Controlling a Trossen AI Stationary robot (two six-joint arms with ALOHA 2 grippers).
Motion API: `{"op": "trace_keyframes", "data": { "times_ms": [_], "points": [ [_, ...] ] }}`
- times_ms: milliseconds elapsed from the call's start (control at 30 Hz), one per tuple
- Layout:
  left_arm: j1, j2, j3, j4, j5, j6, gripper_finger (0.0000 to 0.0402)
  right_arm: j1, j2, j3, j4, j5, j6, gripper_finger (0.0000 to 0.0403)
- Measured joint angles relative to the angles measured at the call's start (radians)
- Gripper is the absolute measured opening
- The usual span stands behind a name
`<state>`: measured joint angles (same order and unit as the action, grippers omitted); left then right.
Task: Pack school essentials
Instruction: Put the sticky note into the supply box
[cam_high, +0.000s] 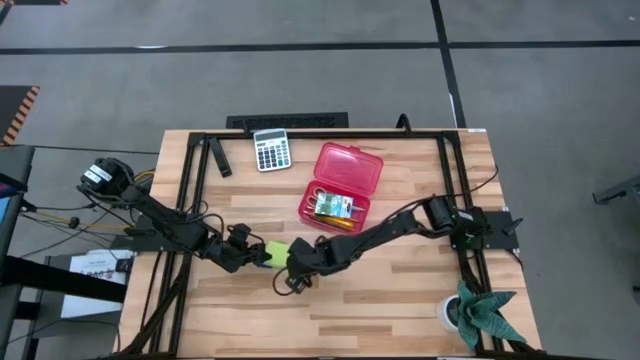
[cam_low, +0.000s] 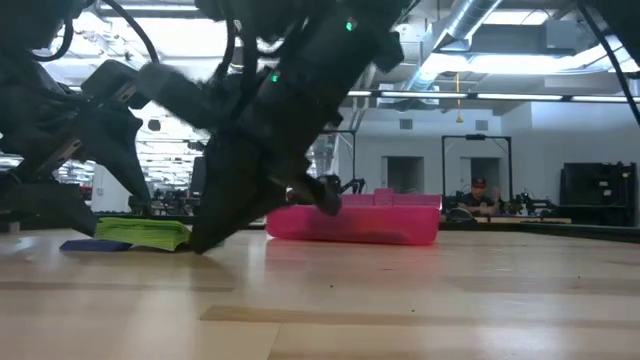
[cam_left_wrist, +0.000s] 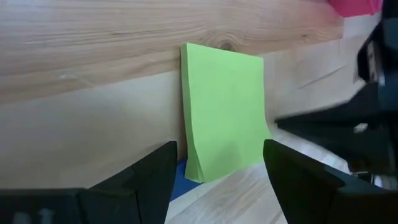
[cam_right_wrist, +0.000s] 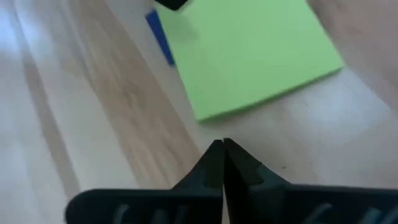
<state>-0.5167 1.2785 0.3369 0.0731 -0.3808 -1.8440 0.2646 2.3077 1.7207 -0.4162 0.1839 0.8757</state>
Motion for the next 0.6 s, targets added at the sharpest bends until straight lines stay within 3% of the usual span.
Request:
{"op": "trace_keyframes", "data": {
  "times_ms": [400, 600],
  "points": [
    [0.000, 0.004, 0.000, -0.014, 0.024, 0.000, 0.0233, -0.019, 0.066, 0.005, 0.195, -0.056, 0.024, 0.0007],
    [0.000, 0.076, 0.002, 0.052, 0.030, -0.019, 0.0233, -0.037, 0.070, 0.003, 0.233, -0.073, 0.024, 0.0004]
  ]
}}
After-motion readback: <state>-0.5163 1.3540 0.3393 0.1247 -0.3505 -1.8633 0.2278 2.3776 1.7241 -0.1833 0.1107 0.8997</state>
